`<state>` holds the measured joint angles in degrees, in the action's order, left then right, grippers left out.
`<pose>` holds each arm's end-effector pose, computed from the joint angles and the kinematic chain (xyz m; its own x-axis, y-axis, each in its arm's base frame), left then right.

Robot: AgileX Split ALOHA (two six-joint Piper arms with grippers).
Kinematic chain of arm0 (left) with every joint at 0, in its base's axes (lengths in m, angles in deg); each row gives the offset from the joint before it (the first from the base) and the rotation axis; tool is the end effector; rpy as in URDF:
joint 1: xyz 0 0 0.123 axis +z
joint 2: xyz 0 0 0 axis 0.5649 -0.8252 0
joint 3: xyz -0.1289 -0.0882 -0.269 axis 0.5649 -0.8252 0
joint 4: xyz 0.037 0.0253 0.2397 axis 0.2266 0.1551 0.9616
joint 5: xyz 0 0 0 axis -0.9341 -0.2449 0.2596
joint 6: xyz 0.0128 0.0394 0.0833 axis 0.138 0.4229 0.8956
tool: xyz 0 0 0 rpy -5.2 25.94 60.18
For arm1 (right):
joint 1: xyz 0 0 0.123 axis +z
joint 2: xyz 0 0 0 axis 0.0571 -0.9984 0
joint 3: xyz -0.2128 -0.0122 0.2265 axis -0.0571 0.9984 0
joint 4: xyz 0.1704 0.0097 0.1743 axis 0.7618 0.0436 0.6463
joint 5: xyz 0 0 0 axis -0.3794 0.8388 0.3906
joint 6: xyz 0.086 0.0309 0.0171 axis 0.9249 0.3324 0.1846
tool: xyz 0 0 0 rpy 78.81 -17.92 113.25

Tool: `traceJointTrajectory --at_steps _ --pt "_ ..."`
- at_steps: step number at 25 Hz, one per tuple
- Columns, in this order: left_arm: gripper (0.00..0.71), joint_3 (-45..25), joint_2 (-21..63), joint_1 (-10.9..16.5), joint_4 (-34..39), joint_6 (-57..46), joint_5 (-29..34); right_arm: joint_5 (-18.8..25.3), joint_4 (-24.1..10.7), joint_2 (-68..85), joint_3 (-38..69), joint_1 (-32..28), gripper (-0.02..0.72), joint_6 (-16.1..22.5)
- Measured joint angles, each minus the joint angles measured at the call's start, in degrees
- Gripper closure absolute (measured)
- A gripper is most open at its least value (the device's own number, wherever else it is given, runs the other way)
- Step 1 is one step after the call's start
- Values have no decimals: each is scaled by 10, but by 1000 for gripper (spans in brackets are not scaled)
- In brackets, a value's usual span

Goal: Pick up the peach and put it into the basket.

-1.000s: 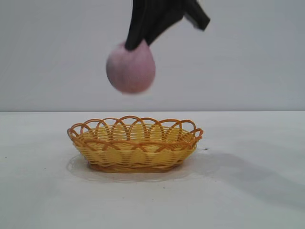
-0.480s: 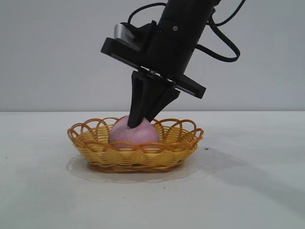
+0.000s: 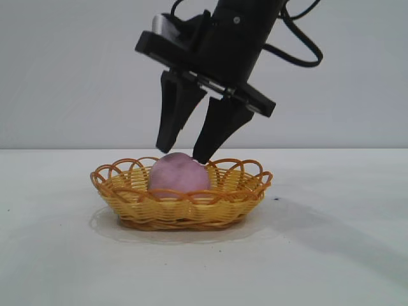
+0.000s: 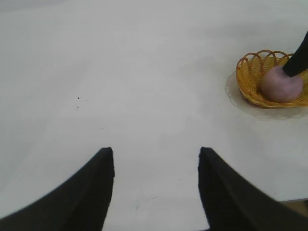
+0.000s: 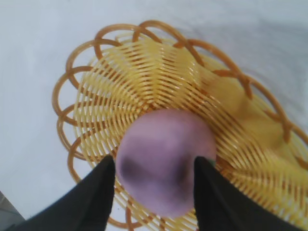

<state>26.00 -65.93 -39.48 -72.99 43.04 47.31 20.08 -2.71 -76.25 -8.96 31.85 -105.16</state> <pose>-0.0405 0.0007 0.2646 -0.5024 -0.0268 -0.8642 0.0799 0.9938 -0.0772 0.3201 0.2678 0.2099 -0.7678 -0.5910 -0.2474 -0.6393 0.6818 0.3556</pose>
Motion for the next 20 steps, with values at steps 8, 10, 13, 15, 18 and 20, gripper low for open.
traceJointTrajectory --at_steps 8,10,13,15,18,20 --pt "362 0 0 0 0 0 0 4 -79 83 0 -62 367 72" --pt "362 0 0 0 0 0 0 7 -107 89 0 -96 367 89" --pt "362 0 0 0 0 0 0 7 -143 88 0 -153 367 118" --pt "362 0 0 0 0 0 0 6 -153 80 0 -190 367 124" --pt "362 0 0 0 5 5 0 -4 -159 60 0 -227 367 127" --pt "362 0 0 0 11 6 0 -6 -162 48 0 -242 367 128"
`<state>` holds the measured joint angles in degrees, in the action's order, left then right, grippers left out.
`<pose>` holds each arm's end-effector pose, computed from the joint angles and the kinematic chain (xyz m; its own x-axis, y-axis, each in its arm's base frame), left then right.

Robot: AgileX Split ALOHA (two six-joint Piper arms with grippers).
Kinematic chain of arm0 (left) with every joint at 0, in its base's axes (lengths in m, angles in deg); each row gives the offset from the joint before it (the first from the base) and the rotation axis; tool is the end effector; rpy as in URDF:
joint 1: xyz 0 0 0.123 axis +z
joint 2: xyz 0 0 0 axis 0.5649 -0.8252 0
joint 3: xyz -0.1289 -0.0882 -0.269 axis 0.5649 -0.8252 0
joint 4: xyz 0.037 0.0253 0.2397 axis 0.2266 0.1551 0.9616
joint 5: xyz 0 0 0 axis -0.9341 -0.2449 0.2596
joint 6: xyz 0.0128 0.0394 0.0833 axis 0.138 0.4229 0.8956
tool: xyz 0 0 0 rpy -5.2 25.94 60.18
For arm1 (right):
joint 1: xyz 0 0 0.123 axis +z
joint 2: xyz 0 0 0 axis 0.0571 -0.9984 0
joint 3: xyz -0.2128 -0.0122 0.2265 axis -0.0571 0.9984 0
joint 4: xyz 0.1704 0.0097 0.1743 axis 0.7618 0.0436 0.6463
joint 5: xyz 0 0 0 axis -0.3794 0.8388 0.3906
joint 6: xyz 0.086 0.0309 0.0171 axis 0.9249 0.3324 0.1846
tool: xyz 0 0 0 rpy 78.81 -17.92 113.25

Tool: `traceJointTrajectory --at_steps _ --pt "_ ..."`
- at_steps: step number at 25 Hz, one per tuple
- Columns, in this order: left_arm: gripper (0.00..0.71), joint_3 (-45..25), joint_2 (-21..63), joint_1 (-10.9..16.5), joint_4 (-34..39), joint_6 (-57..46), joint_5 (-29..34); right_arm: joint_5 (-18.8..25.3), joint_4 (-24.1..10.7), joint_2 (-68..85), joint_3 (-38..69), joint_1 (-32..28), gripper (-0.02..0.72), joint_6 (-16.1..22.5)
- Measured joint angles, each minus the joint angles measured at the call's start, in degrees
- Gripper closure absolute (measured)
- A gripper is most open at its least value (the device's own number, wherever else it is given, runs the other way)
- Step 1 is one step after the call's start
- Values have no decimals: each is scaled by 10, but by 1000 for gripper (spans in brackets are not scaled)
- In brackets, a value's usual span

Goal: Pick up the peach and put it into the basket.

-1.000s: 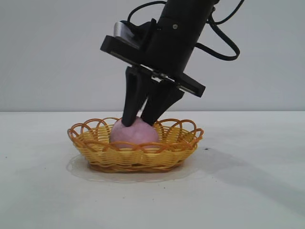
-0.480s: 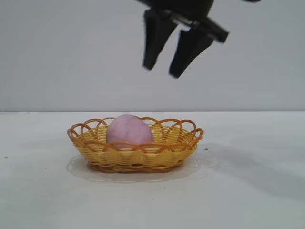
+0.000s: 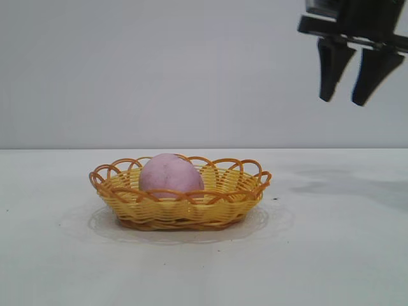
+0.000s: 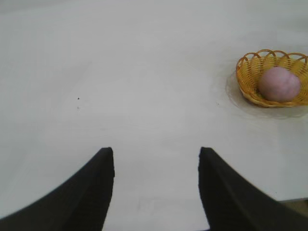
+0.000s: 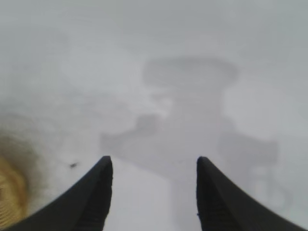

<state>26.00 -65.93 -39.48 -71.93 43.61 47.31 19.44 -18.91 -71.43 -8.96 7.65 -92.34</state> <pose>-0.0404 0.0023 0.2646 -0.5003 -0.0089 -0.8658 0.0747 0.9958 -0.0533 0.3952 0.0916 0.2382 -0.9433 -0.1858 -0.2750 -0.2344 0.9595 0.1561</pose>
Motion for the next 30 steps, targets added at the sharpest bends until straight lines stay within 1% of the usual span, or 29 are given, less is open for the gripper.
traceJointTrajectory --at_steps 4,8,10,13,16,20,21,23,27,30 --pt "362 0 0 0 5 0 0 -18 -24 -5 0 -9 367 1" --pt "362 0 0 0 7 1 0 -23 -26 14 3 -9 367 2" --pt "362 0 0 0 14 1 0 -30 -26 43 23 -9 367 2" --pt "362 0 0 0 20 1 0 -53 -23 101 89 -9 367 4" --pt "362 0 0 0 20 1 0 -77 -7 176 181 -9 367 6" --pt "362 0 0 0 20 2 0 -85 3 295 295 -9 367 6" --pt "362 0 0 0 20 2 0 -82 3 323 319 -9 367 6" --pt "362 0 0 0 20 2 0 -59 3 393 357 -9 367 6" --pt "362 0 0 0 20 2 0 27 -2 522 415 -9 367 7" --pt "362 0 0 0 20 2 0 76 -15 613 449 -9 367 9"
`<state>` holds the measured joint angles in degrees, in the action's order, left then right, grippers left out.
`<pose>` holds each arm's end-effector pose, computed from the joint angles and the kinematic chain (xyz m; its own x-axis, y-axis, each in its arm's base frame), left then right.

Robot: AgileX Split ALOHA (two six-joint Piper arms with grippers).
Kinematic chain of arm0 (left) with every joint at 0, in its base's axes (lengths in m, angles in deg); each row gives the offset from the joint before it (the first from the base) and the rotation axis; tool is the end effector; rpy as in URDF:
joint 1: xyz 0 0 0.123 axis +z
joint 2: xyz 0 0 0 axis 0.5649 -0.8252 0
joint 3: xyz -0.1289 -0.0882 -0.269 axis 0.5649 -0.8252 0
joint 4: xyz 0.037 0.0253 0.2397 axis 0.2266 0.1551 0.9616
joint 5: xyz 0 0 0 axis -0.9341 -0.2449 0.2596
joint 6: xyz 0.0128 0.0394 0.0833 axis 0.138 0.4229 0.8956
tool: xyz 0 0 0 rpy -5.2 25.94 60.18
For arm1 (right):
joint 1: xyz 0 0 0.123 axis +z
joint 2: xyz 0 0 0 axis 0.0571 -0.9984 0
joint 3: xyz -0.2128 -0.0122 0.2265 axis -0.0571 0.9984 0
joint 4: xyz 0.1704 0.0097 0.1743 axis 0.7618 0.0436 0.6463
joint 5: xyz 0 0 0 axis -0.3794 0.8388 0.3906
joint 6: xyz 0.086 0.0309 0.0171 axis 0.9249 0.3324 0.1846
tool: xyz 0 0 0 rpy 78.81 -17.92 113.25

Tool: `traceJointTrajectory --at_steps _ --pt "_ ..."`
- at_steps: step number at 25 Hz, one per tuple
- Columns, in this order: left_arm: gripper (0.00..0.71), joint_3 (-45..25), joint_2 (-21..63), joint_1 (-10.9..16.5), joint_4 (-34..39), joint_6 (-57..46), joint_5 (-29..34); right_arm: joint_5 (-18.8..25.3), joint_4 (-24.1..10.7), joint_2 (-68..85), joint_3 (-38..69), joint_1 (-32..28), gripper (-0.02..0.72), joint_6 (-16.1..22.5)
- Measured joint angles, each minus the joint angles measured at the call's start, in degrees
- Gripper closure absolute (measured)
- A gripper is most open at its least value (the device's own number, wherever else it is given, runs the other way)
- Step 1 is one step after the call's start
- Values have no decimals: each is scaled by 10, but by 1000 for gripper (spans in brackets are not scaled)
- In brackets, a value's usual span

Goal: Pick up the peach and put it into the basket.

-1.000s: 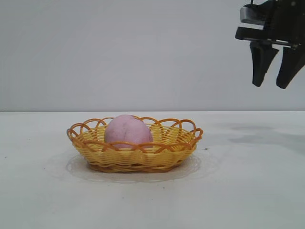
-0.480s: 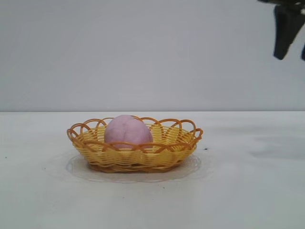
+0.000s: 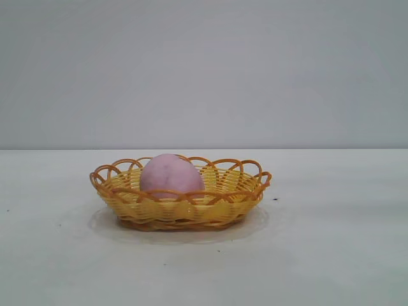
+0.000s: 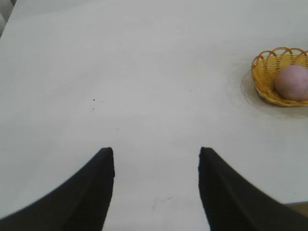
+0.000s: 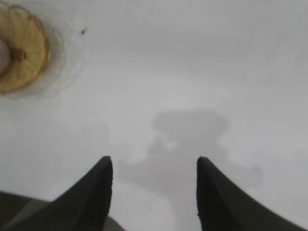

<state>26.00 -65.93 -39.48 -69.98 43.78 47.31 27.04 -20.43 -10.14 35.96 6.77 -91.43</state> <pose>-0.0401 0.0051 0.2646 -0.4979 0.0089 -0.8672 0.0572 0.9981 -0.0226 0.1078 0.0337 0.2978 -0.8900 -0.1820 -0.4181 -0.2576 0.9572 0.1318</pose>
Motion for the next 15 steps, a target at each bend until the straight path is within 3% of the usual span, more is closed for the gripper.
traceJointTrajectory --at_steps 4,15 --pt "362 0 0 0 0 0 0 35 -16 117 37 0 367 7" --pt "362 0 0 0 0 1 1 45 -44 332 108 0 367 11"
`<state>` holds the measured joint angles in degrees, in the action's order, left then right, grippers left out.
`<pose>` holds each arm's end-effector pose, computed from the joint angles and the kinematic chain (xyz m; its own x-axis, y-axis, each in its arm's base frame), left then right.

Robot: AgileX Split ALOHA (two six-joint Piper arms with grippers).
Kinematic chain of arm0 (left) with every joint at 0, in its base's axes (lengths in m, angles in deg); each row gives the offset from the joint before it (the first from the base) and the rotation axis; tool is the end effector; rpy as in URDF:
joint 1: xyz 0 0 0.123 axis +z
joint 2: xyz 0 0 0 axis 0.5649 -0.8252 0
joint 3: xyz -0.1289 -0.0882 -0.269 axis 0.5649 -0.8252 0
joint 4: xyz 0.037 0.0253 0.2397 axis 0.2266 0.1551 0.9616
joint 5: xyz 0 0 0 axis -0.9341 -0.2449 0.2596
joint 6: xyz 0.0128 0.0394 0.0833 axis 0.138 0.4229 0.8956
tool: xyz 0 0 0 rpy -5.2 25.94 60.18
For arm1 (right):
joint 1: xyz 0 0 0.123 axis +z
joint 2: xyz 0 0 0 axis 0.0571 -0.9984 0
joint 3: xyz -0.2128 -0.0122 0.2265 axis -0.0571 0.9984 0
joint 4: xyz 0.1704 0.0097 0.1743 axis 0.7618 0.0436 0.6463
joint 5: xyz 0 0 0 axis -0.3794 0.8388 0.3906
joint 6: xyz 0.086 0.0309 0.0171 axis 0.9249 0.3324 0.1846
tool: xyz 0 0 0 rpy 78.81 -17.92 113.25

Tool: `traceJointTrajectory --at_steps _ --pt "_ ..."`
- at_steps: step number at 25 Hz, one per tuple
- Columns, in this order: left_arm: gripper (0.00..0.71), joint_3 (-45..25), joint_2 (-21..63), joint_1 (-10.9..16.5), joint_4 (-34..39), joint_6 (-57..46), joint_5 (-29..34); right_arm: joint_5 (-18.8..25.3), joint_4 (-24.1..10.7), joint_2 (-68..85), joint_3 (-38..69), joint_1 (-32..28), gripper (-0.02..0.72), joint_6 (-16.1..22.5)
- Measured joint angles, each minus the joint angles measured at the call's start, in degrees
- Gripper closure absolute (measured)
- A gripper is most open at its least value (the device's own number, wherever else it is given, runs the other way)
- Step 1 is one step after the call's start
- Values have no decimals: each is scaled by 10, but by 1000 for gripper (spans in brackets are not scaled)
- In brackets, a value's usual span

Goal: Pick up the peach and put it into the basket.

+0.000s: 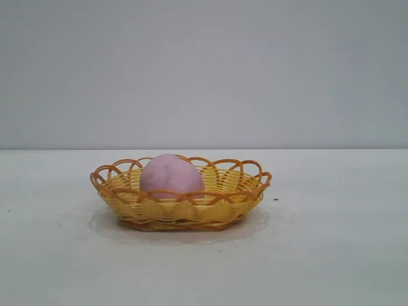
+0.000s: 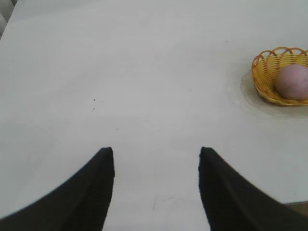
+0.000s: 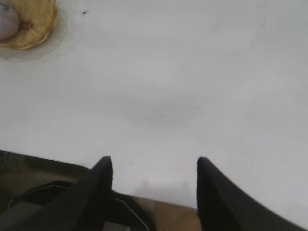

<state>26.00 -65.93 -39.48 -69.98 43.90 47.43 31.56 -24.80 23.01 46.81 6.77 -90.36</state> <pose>-0.0402 0.0051 0.2644 -0.4996 0.0111 -0.8662 0.0582 0.9981 -0.0208 0.0021 0.0092 0.2699 -0.7186 -0.1794 -0.6718 -0.2732 0.9613 0.0355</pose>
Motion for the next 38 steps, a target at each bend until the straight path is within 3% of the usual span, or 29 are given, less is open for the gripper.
traceJointTrajectory --at_steps 13,38 --pt "362 0 0 0 0 0 0 3 0 170 0 0 367 1" --pt "362 0 0 0 0 0 0 7 0 175 0 0 367 3"
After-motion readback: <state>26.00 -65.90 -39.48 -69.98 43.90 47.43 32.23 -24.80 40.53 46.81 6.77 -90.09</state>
